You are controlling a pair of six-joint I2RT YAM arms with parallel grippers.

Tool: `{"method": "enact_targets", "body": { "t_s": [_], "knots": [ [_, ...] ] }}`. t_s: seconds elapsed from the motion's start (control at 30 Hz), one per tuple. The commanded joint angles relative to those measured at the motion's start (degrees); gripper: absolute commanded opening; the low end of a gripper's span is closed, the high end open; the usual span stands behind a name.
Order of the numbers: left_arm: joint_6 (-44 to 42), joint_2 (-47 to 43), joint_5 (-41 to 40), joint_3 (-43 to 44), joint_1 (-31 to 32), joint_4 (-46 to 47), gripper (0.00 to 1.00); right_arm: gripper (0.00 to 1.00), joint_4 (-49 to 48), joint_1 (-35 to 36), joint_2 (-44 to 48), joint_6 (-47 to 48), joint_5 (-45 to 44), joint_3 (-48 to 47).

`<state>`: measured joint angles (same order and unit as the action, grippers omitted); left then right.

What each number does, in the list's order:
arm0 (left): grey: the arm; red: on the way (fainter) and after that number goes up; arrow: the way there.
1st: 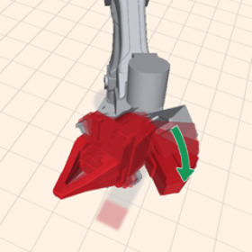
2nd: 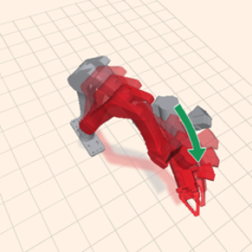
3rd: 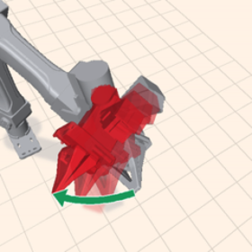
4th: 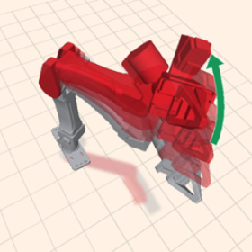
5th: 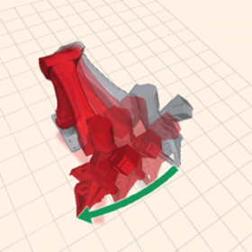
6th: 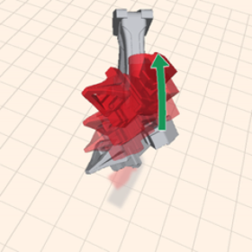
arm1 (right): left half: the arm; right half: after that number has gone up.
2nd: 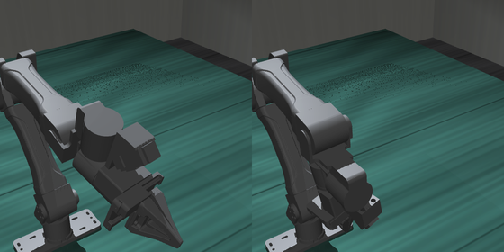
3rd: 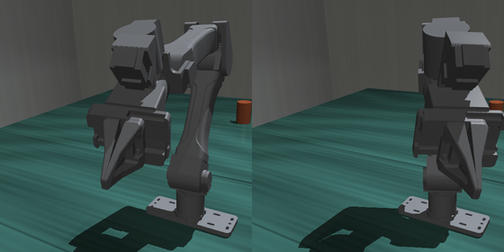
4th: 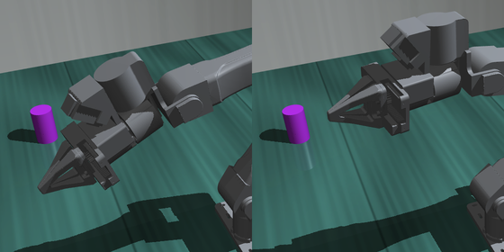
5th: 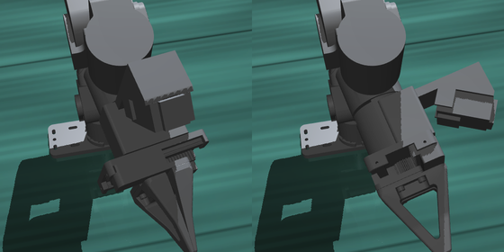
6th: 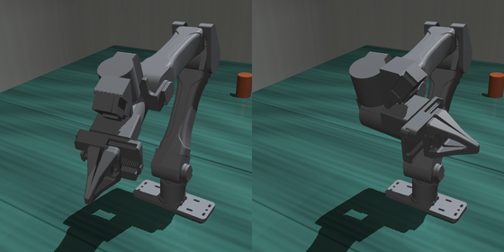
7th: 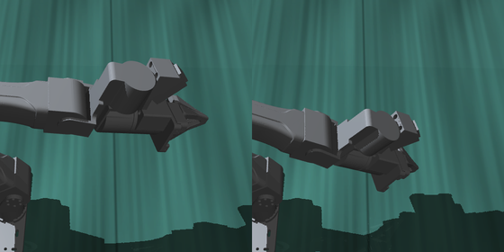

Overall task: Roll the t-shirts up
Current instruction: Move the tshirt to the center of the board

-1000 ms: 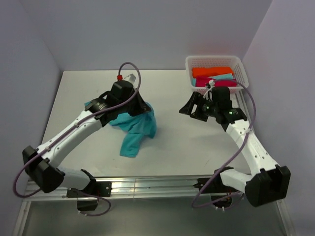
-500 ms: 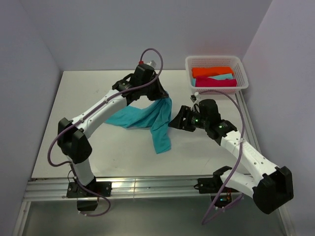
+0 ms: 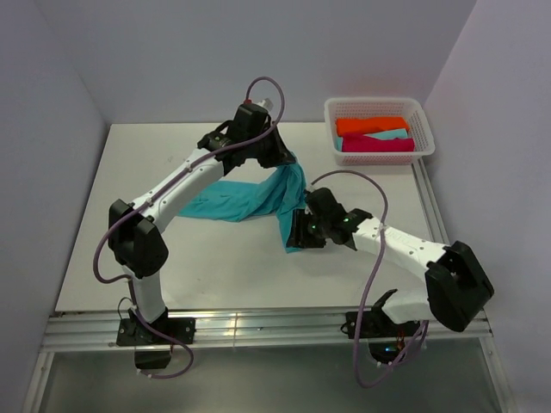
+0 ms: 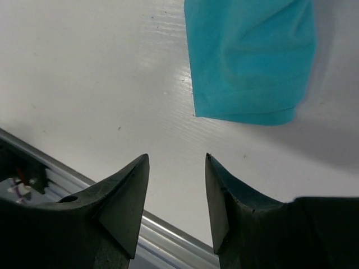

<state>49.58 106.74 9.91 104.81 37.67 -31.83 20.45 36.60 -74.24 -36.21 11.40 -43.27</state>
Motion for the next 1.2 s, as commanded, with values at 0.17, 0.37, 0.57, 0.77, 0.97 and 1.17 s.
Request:
{"method": "enact_targets", "body": {
  "t_s": [0.17, 0.37, 0.57, 0.77, 0.97, 1.17],
  "knots": [
    [-1.3, 0.3, 2.7, 0.9, -0.2, 2.5, 0.0, 0.44, 6.1, 6.6, -12.9, 3.3, -13.2, -10.8],
    [-1.4, 0.8, 3.2, 1.1, -0.4, 2.5, 0.0, 0.44, 6.2, 7.0, -19.4, 3.7, -14.8, -11.8],
    [-1.6, 1.0, 3.9, 1.0, -0.9, 2.3, 0.0, 0.44, 5.5, 7.9, -22.7, 4.5, -15.5, -12.7],
    [-1.8, 0.8, 4.1, 0.7, -1.4, 2.2, 0.0, 0.43, 5.6, 9.6, -24.8, 4.9, -16.3, -13.9],
    [-1.8, 1.0, 4.8, 0.4, -1.6, 2.1, 0.0, 0.15, 8.7, 10.7, -29.5, 5.4, -19.2, -16.6],
    [-3.0, -0.8, 3.8, -1.0, -2.4, 0.4, 0.0, 0.0, 8.4, 11.8, -20.4, 6.2, -18.3, -14.9]
  ]
}}
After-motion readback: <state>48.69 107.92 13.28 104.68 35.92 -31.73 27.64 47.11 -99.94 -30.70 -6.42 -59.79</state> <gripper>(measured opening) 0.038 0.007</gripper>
